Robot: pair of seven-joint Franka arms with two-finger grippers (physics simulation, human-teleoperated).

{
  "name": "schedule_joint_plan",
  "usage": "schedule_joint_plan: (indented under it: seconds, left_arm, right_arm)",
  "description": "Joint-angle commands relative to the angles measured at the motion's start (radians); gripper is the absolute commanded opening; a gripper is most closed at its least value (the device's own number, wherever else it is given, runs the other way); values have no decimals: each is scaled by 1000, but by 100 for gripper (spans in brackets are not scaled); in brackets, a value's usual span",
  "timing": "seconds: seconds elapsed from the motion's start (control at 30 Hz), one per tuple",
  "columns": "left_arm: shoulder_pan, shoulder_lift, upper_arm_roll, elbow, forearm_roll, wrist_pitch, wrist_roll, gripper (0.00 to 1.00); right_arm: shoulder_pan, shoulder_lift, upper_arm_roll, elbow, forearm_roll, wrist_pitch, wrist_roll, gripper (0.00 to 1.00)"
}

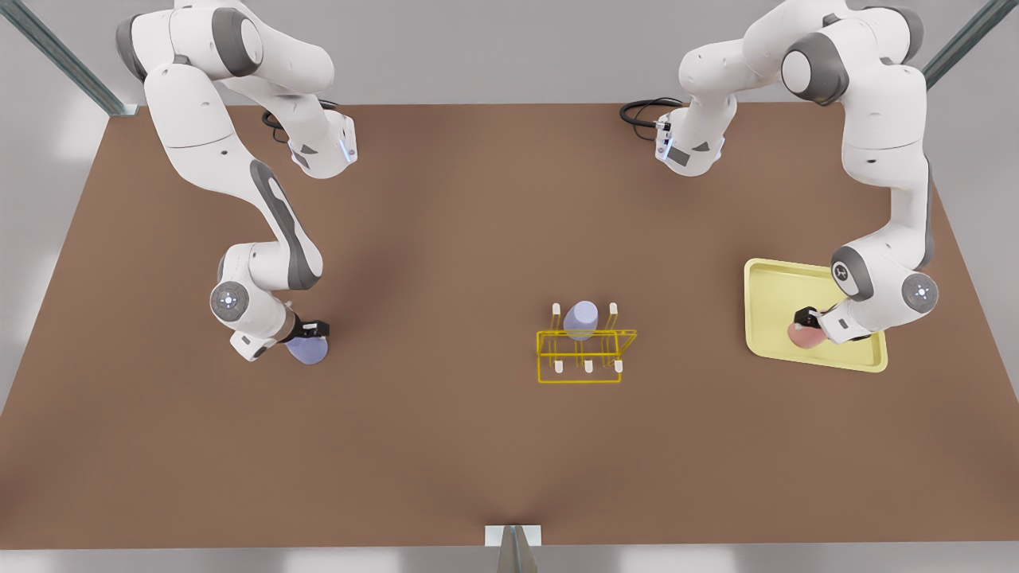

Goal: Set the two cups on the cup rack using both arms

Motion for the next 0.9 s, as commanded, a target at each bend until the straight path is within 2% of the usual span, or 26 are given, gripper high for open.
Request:
schedule_joint_plan:
  seconds: [0.0, 0.07, 0.17, 0.27, 0.37, 0.53, 0.67, 0.8, 0.87]
  left_arm:
    - [-1, 1, 0, 0, -1, -2, 3, 81]
    - [-1, -6, 0, 0, -1, -12, 2, 81]
    - [-2, -21, 0, 1, 0, -18, 2, 81]
    - [-2, -30, 0, 1, 0, -39, 2, 81]
    - [-45, -113, 0, 1, 0, -179, -113, 81]
    - [-154, -216, 0, 6, 2, -249, -248, 81]
    - [-202, -187, -15, 76, 2, -257, -296, 81]
    - [-203, -161, -159, 148, 3, -291, -589, 81]
    - [-217, -121, -216, 240, 6, -335, -698, 81]
  right_arm:
    - [8, 7, 1, -7, -4, -2, -5, 98]
    - [8, 10, 1, 4, -4, -3, -10, 85]
    - [7, 11, 1, 22, -4, -8, -16, 78]
    - [7, 17, 2, 39, -2, -3, -16, 78]
    - [7, 24, 2, 53, -2, -3, -16, 77]
    - [8, 24, 2, 71, -4, -3, -14, 76]
    - [11, 24, 22, 96, -4, -10, -16, 77]
    - [8, 13, 75, 131, -2, -13, -23, 77]
    - [7, 10, 104, 148, -4, -13, -23, 77]
